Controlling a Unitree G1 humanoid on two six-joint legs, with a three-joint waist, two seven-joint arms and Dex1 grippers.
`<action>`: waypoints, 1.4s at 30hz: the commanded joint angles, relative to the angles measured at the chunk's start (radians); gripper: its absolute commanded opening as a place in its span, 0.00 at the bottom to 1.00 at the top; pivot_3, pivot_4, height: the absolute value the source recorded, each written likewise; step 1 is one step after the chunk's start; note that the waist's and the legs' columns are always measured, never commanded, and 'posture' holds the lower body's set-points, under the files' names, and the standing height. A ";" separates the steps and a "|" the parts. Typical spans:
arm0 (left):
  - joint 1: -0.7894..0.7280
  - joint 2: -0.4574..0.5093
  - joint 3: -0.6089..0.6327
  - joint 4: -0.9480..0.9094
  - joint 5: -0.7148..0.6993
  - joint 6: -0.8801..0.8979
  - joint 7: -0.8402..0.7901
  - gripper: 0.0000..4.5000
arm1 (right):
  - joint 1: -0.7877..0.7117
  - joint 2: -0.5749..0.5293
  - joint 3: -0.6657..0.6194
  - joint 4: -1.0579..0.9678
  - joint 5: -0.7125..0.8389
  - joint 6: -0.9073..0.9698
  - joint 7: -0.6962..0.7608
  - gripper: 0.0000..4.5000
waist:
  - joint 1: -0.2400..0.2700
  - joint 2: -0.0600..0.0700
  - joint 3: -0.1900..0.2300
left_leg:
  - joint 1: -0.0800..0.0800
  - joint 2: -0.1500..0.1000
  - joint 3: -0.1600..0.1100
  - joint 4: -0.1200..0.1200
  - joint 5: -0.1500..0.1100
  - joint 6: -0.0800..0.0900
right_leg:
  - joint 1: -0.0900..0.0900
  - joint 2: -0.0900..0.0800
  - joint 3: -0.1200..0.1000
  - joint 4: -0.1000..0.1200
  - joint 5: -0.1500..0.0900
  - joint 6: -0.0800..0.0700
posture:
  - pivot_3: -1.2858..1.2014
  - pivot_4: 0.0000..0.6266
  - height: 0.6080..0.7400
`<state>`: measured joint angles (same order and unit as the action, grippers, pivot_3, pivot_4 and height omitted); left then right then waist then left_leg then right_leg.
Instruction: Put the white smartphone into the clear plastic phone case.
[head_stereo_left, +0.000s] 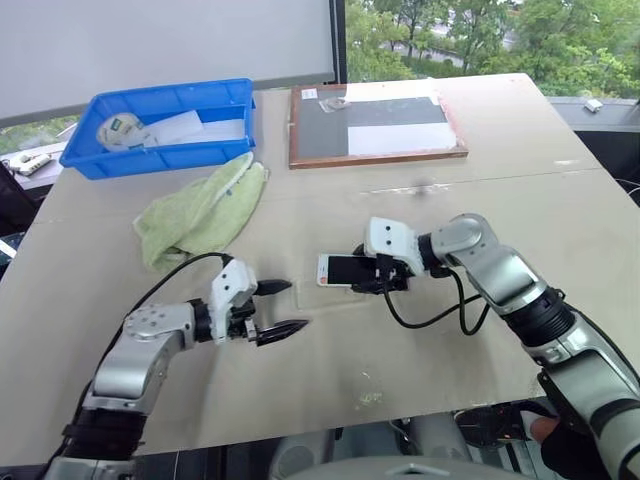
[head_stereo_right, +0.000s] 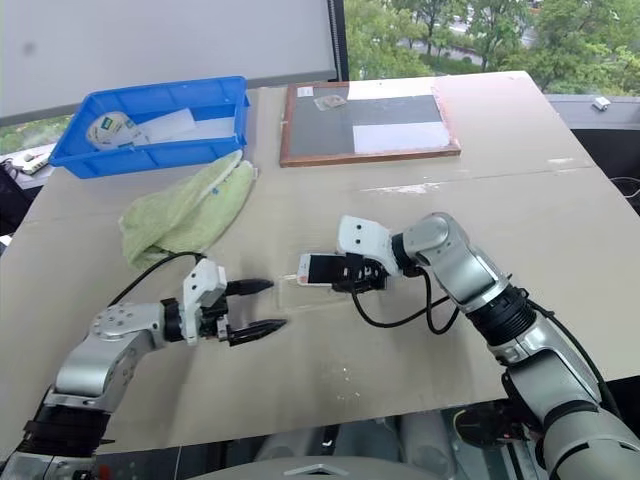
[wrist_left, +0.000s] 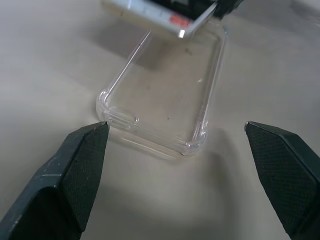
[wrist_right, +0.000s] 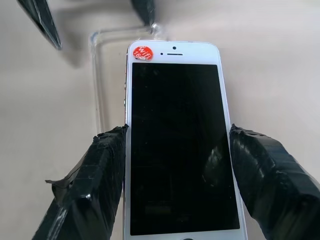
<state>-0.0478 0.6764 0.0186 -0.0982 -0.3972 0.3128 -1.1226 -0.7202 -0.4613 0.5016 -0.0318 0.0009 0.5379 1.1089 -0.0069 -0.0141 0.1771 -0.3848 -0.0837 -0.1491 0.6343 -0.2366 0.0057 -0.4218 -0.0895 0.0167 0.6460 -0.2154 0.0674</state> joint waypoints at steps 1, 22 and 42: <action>-0.009 -0.030 -0.067 -0.034 -0.006 0.032 0.001 1.00 | -0.025 -0.017 0.003 -0.067 -0.017 -0.029 0.009 0.62 | 0.000 0.000 0.000 | 0.000 0.000 0.000 0.000 0.000 0.000 | 0.000 0.000 0.000 0.000 0.000 0.000 | 0.52 0.24 1.00; 0.040 0.015 0.036 -0.161 -0.061 0.069 0.031 1.00 | -0.010 -0.057 0.073 -0.143 -0.075 -0.033 0.055 0.62 | -0.010 0.000 0.000 | 0.000 0.001 0.000 0.000 0.000 0.000 | -0.001 0.001 0.000 -0.001 0.000 0.000 | 0.52 0.24 1.00; 0.029 0.092 0.099 -0.268 -0.128 0.162 0.077 1.00 | 0.017 -0.113 0.125 -0.115 -0.142 -0.093 0.078 0.62 | -0.010 0.000 0.000 | 0.000 0.001 0.001 0.000 0.000 0.000 | 0.000 0.001 0.000 -0.001 0.000 0.000 | 0.52 0.24 1.00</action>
<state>-0.0296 0.7548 0.0888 -0.3114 -0.5038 0.4622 -1.0588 -0.7122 -0.5537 0.6099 -0.1504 -0.1139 0.4630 1.1725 -0.0166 -0.0141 0.1775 -0.3848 -0.0824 -0.1484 0.6341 -0.2367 0.0056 -0.4222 -0.0888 0.0172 0.6452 -0.2155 0.0676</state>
